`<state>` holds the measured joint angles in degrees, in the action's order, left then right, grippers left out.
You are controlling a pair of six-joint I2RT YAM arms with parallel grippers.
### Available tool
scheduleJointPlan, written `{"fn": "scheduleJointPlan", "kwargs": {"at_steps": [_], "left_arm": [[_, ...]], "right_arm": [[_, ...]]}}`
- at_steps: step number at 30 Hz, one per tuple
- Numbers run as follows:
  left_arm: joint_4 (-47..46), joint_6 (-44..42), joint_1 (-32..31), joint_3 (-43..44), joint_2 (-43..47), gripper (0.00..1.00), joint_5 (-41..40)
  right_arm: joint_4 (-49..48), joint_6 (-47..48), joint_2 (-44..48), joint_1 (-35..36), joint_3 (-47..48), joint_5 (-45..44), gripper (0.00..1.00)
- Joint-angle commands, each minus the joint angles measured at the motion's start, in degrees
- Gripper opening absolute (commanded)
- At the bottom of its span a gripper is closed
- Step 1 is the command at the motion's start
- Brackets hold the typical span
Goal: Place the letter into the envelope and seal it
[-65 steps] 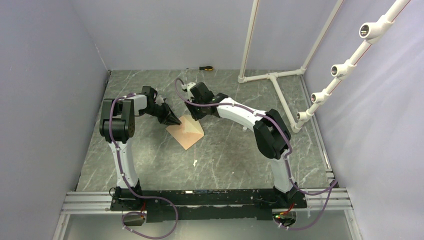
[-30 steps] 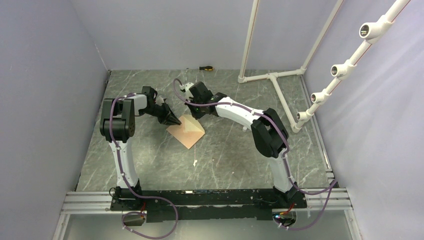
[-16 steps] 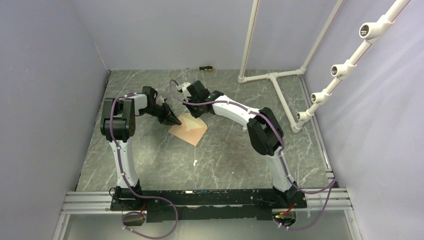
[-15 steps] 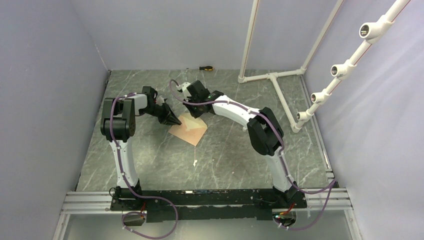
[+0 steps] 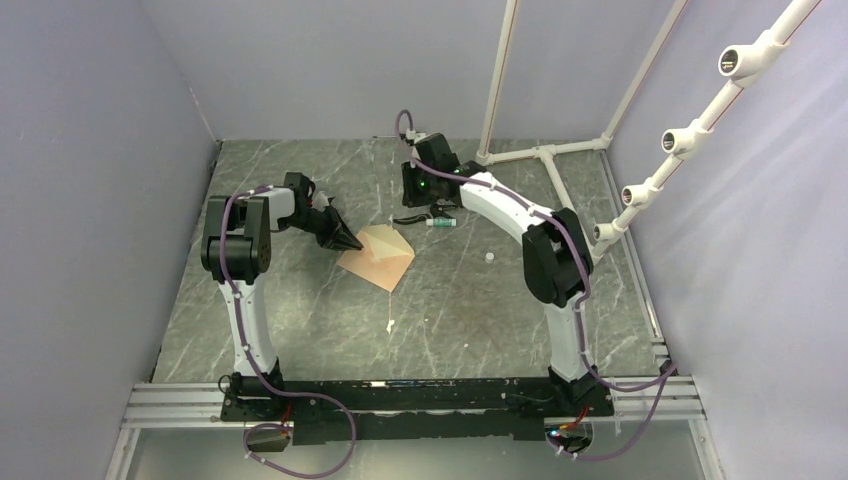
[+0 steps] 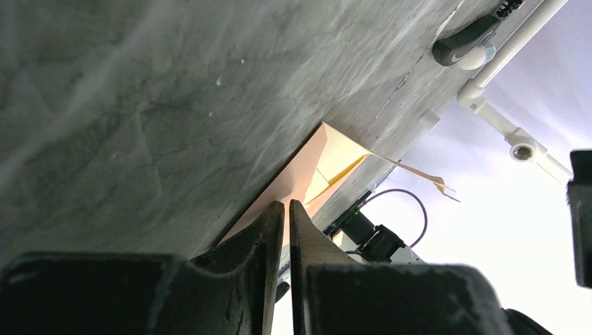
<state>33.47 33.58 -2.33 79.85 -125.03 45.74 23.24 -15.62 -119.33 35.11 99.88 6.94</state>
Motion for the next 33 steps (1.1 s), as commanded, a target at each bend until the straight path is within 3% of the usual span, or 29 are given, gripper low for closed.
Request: {"fn": "scheduleJointPlan", "kwargs": {"at_steps": [1,7,13,20,33], "left_arm": [[0.1,-3.2,-1.2,-1.1,-3.4,0.17,-9.5],[-0.2,-2.7,-1.2,-1.5,-3.2,0.15,-9.8],[-0.6,-2.0,-1.2,-2.1,-3.3,0.10,-9.9],[-1.3,-0.9,-1.2,-3.1,-2.9,0.04,-10.2],[-2.6,0.1,-1.2,-4.1,1.0,0.03,-8.9]], "right_arm": [[4.6,-5.5,-4.1,-0.3,5.1,1.1,0.22],[9.1,-5.9,-9.1,-0.2,9.5,4.1,0.12],[11.0,-1.2,-10.0,1.2,10.7,11.6,0.10],[9.4,2.0,-7.6,3.8,5.8,16.1,0.09],[12.6,7.2,-10.7,8.7,5.1,3.5,0.09]]}}
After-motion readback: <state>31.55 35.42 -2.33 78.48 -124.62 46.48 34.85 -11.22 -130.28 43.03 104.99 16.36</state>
